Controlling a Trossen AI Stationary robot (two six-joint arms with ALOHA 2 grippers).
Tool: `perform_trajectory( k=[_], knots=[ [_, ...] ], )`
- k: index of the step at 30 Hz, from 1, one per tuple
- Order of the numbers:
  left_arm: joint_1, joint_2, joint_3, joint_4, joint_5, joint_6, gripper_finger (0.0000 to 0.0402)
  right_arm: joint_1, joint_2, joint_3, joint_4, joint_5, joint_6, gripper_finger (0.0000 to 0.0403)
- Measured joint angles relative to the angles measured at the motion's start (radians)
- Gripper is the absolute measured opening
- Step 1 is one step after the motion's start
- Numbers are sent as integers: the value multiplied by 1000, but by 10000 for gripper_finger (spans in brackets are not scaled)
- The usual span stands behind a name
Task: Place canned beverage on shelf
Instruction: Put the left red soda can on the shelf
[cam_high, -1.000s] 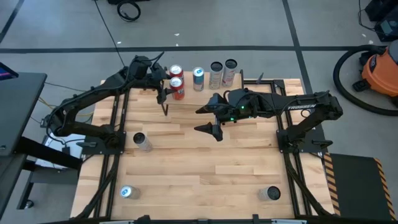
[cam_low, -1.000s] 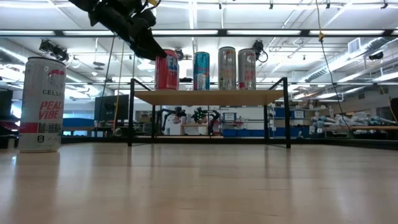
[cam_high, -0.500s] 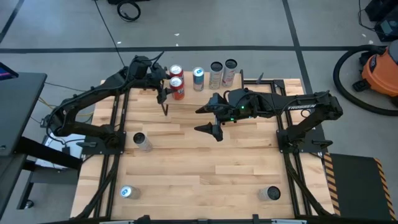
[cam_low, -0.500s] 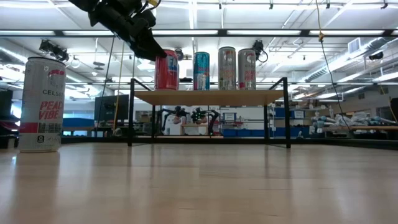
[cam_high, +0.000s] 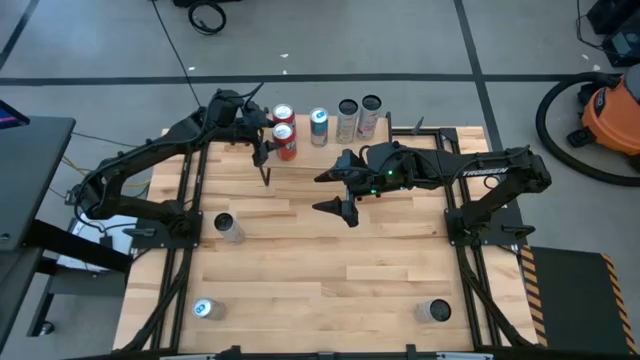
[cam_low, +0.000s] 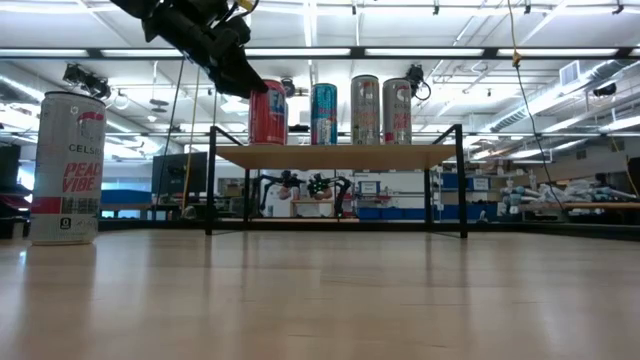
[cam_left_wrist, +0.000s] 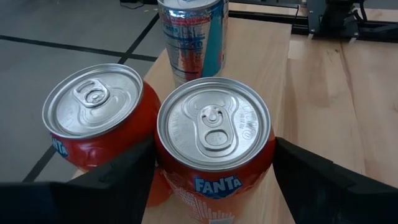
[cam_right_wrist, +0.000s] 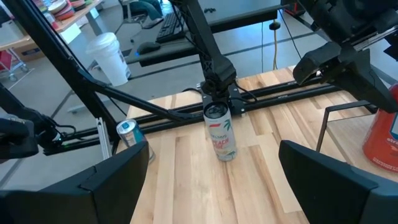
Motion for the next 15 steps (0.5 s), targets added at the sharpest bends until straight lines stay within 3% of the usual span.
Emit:
perform_trajectory(
  k=[5, 15],
  knots=[
    [-1, 0, 0, -1, -3, -12, 303, 0, 0, 0, 0, 0, 0, 369],
    [-10, -14, -3, -51, -66, -38, 365, 0, 0, 0, 3, 0, 0, 369]
  ],
)
